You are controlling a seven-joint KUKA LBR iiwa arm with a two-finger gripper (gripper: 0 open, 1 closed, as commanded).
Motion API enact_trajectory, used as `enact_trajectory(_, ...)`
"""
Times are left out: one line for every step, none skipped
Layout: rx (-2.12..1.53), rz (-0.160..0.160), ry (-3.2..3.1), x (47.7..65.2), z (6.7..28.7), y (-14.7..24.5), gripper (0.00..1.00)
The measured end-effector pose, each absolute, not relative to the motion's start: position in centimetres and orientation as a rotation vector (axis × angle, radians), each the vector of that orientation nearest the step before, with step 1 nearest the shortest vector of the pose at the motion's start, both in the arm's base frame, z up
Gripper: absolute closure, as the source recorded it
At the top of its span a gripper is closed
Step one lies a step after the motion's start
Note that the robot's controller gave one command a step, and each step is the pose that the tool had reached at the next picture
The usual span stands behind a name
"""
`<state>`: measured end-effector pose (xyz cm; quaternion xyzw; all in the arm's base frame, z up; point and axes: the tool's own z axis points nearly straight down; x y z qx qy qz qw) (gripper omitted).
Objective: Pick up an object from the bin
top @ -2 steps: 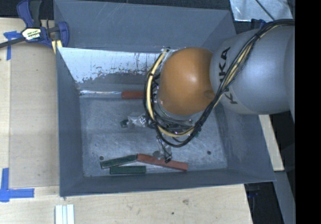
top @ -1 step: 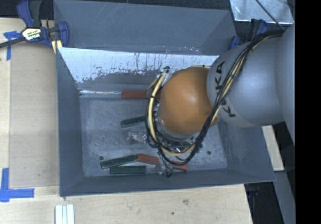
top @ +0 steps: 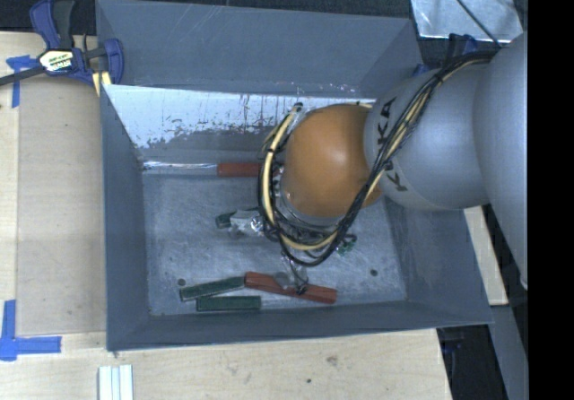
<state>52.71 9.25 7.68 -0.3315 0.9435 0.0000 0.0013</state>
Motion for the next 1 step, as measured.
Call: enact_trajectory(-0.903,-0.002,2.995,57.34,17.89,10.62,0.00)
